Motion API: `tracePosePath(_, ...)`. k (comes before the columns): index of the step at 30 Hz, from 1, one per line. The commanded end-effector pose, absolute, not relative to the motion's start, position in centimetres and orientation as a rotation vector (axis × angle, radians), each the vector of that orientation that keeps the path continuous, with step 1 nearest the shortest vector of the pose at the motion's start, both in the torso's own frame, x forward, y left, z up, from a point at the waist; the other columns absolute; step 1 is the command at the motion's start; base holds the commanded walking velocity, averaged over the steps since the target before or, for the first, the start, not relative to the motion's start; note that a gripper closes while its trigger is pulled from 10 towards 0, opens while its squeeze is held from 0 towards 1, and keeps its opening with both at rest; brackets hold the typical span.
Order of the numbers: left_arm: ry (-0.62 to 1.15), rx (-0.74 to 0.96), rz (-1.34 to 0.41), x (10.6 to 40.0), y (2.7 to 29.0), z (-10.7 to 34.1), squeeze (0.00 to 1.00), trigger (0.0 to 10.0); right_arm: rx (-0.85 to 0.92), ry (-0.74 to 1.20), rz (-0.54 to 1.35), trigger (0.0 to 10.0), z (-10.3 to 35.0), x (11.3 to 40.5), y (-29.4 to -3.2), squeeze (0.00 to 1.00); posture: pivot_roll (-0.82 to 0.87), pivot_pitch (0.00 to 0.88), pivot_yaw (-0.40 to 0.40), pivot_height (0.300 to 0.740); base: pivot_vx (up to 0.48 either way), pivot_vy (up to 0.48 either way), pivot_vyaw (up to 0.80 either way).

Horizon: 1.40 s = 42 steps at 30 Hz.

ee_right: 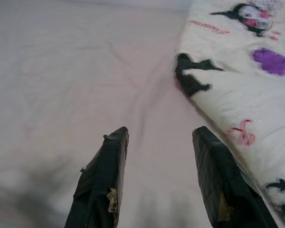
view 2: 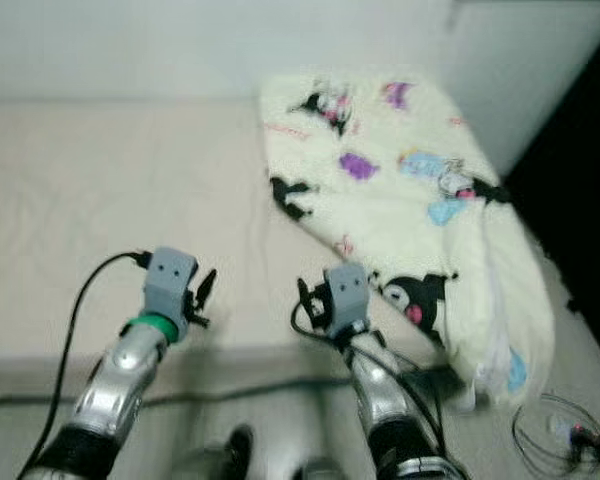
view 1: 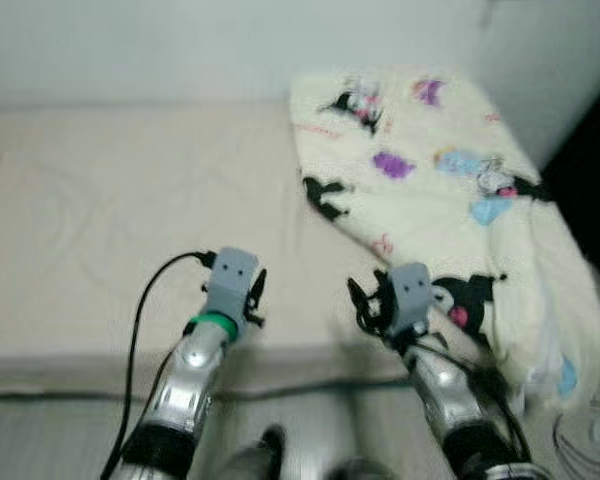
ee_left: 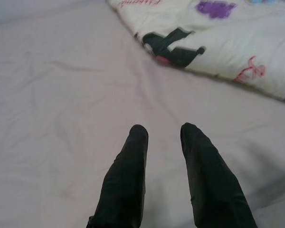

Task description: Clean up the room

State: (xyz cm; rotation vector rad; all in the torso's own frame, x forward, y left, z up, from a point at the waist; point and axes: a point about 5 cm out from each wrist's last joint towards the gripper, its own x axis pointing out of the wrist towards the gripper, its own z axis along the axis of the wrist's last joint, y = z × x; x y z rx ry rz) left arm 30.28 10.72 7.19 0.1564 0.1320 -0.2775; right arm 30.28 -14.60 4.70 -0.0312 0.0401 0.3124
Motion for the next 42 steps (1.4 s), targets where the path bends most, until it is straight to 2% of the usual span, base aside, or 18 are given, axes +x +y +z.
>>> tracePosePath(1,0.139,0.173,-0.289,30.14,10.71,6.92,0.0,10.0,-0.021,0.052,0.306,10.0,4.43,30.06,-14.7,0.0,-0.03,0.042,0.047,0.74,0.0,-0.48,0.0)
tracePosePath(22,0.147,0.177,-0.279,30.17,10.91,6.84,0.0,10.0,-0.015,0.055,0.308,10.0,4.34,29.88,-14.6,0.0,-0.04,0.043,0.054,0.74,0.0,-0.465,0.0)
tracePosePath(27,0.159,0.179,-0.27,30.28,11.02,6.78,0.0,10.0,-0.013,0.056,0.308,10.0,4.35,29.88,-14.55,0.0,-0.04,0.042,0.055,0.74,0.0,-0.24,0.0)
tracePosePath(42,0.172,0.174,-0.25,30.41,11.31,6.59,0.0,10.0,-0.024,0.059,0.292,10.0,4.34,29.93,-14.77,0.0,-0.04,0.036,0.057,0.74,0.0,0.0,0.0)
